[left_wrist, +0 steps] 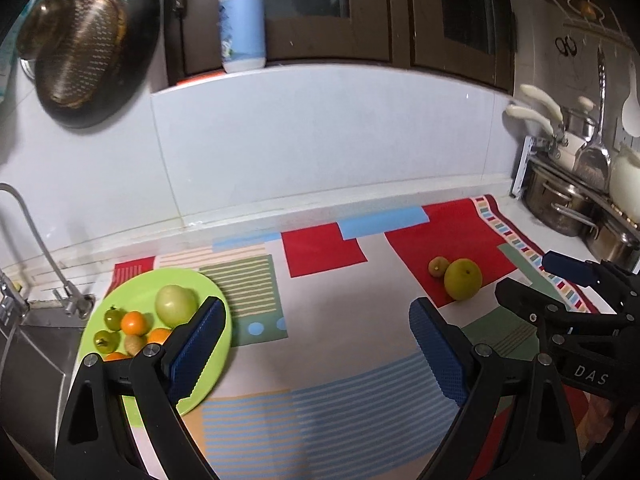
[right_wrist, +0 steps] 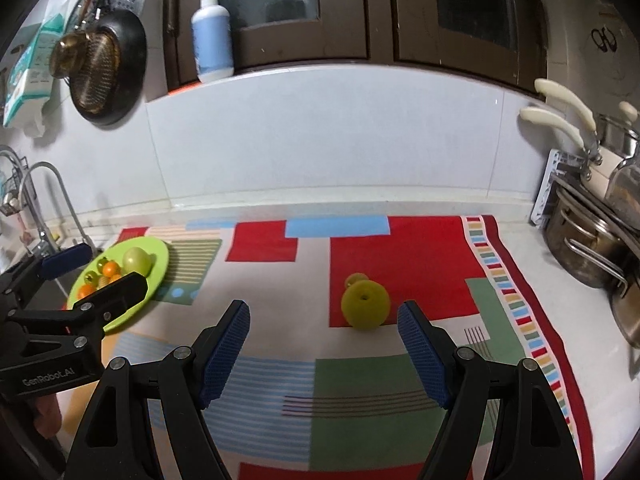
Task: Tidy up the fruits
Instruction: 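Withdraw both tools from the plate toward the pear and small yellow fruit, then grasp the yellow-green pear with the right tool while the left tool grasps the small yellow fruit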
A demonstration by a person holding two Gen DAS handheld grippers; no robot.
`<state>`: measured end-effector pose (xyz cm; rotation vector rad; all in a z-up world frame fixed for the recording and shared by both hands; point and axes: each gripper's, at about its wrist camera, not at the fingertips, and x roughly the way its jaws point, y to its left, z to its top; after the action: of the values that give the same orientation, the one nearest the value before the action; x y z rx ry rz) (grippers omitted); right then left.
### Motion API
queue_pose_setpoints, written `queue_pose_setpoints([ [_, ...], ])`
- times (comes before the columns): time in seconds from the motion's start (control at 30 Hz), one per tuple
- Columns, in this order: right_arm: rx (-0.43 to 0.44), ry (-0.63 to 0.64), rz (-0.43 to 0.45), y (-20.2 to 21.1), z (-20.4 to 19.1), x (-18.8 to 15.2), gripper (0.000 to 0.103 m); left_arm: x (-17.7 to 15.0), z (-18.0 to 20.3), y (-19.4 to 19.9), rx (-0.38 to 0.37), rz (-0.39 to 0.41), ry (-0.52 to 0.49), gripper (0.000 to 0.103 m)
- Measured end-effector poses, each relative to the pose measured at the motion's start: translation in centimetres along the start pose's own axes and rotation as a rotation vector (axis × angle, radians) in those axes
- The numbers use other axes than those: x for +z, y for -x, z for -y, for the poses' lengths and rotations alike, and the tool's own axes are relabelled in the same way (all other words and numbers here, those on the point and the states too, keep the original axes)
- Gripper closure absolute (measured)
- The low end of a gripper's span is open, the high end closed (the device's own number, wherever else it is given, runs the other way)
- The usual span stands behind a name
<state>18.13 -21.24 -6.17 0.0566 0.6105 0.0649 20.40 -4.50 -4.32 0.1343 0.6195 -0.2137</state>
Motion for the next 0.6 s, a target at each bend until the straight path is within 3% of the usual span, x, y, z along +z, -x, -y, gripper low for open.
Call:
queue_pose_setpoints([
  [0.6, -0.003, -0.003, -0.144, -9.1, 2.9, -0.7, 0.026, -0.8, 2.5, -9.3, -0.045, -0.157, -0.057, 0.009],
])
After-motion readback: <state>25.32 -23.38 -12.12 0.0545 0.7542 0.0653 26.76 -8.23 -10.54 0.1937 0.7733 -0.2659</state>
